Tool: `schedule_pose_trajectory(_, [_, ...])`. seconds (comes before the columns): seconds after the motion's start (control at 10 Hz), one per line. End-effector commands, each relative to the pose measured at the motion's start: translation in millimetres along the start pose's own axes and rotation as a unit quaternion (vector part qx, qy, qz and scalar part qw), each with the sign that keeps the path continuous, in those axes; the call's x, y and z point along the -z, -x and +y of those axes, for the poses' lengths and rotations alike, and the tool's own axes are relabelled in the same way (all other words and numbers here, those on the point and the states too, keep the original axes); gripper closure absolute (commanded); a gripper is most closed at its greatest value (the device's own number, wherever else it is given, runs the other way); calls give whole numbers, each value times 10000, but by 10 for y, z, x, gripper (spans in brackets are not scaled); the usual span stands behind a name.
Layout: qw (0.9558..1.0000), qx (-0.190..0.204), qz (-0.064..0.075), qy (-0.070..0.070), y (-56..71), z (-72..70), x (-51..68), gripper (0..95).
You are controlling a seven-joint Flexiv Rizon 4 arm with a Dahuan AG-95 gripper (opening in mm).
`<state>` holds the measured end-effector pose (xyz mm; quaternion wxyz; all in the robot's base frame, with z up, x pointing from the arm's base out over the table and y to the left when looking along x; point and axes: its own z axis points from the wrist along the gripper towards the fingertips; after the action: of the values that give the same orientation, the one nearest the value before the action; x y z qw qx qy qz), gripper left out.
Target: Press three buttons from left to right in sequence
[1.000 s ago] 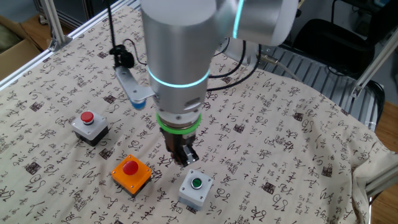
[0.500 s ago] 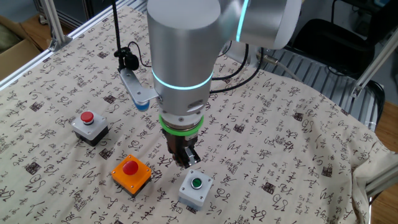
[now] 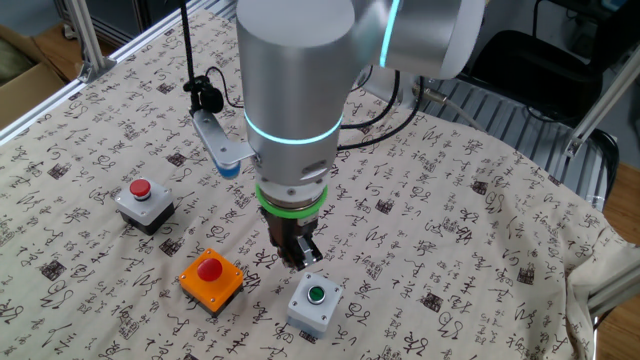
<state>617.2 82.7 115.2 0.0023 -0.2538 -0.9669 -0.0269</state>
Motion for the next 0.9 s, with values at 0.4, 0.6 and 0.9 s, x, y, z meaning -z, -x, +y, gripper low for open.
schedule_pose_trajectory(0.4, [10000,5,-28,-87,7,5,-13,950])
schedule_pose_trajectory(0.6, [9999,47,-52,-115,7,5,-13,950])
schedule_pose_trajectory(0.9, [9997,165,-72,-138,7,5,-13,950])
